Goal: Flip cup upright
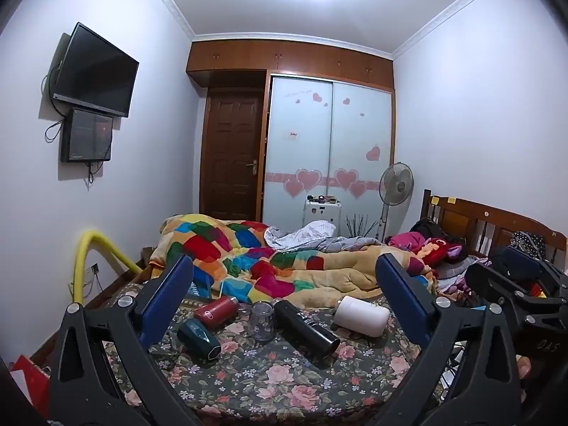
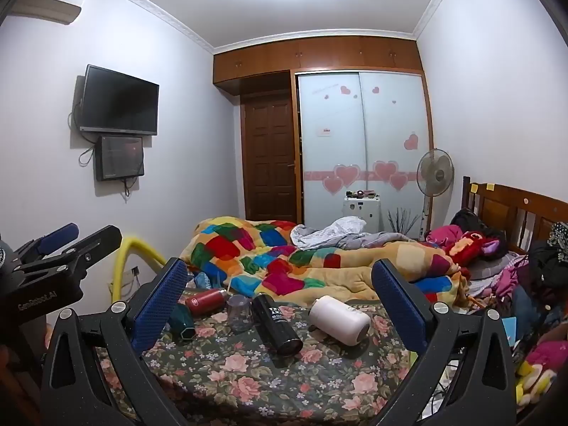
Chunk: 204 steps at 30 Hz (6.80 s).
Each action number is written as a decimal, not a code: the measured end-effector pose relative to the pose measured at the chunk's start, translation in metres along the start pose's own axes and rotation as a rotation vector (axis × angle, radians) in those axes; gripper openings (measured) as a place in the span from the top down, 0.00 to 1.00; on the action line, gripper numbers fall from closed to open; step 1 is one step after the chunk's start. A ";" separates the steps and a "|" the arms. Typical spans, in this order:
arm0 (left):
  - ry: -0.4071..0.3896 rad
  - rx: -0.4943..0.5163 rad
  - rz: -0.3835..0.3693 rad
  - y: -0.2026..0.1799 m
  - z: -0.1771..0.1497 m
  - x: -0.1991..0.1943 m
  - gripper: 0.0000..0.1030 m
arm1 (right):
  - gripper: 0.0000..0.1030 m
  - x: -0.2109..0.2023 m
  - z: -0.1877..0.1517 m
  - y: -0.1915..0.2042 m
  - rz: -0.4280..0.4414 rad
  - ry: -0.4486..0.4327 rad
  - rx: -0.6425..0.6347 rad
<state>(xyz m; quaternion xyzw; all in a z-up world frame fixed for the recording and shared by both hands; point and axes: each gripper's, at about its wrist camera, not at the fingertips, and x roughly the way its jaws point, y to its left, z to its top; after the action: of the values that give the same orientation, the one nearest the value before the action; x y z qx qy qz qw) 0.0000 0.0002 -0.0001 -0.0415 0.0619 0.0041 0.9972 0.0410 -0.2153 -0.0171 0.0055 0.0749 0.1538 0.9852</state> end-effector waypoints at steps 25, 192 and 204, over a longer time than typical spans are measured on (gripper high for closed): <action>0.041 -0.004 0.012 0.005 -0.010 0.016 0.00 | 0.00 0.005 -0.004 0.002 0.013 0.025 0.008; 0.544 -0.091 0.278 0.076 -0.150 0.161 0.00 | 0.40 0.285 -0.197 0.052 0.457 1.061 -0.341; 0.651 -0.188 0.214 0.087 -0.172 0.184 0.00 | 0.39 0.298 -0.209 0.049 0.445 1.081 -0.360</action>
<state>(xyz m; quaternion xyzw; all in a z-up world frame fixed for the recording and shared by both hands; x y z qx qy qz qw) 0.1600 0.0736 -0.1998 -0.1253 0.3800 0.1007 0.9109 0.2752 -0.0809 -0.2654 -0.2243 0.5341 0.3472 0.7375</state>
